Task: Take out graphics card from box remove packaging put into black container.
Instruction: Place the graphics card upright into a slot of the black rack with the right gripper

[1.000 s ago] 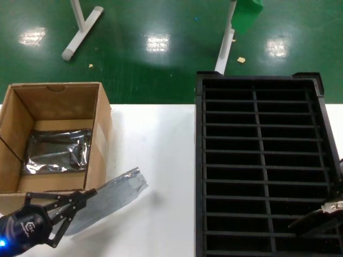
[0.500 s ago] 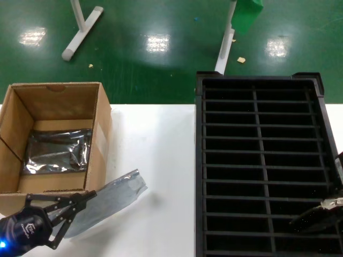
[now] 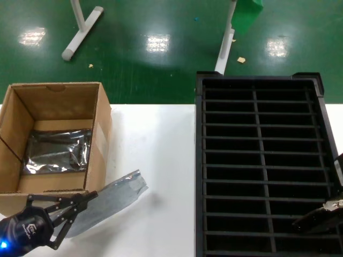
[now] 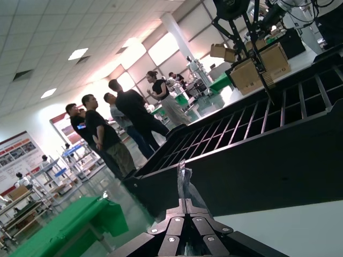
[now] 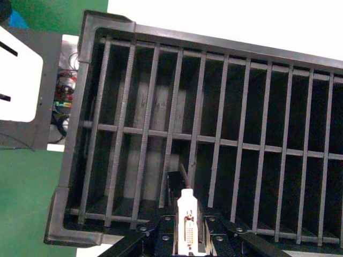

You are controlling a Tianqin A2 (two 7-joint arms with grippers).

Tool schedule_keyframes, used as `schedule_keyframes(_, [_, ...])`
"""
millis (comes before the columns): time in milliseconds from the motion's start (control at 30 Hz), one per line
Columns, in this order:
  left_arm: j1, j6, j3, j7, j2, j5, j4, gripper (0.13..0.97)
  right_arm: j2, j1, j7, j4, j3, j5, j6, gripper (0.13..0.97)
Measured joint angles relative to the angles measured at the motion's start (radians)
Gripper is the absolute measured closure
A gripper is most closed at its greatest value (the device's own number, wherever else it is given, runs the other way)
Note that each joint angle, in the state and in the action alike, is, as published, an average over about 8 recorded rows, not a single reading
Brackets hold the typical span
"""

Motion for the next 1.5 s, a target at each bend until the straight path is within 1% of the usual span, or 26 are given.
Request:
schedule_keyframes(767, [0.012, 0.000, -0.012, -0.005, -0.003, 0.000, 0.003, 0.955, -0.045, -0.022, 0.003, -0.032, 0.000, -0.030, 0.000, 0.894])
schedule_keyframes(1500, [0.013, 0.000, -0.013, -0.004, 0.008, 0.000, 0.016, 0.955, -0.052, -0.084, -0.012, -0.038, 0.000, -0.032, 0.000, 0.894])
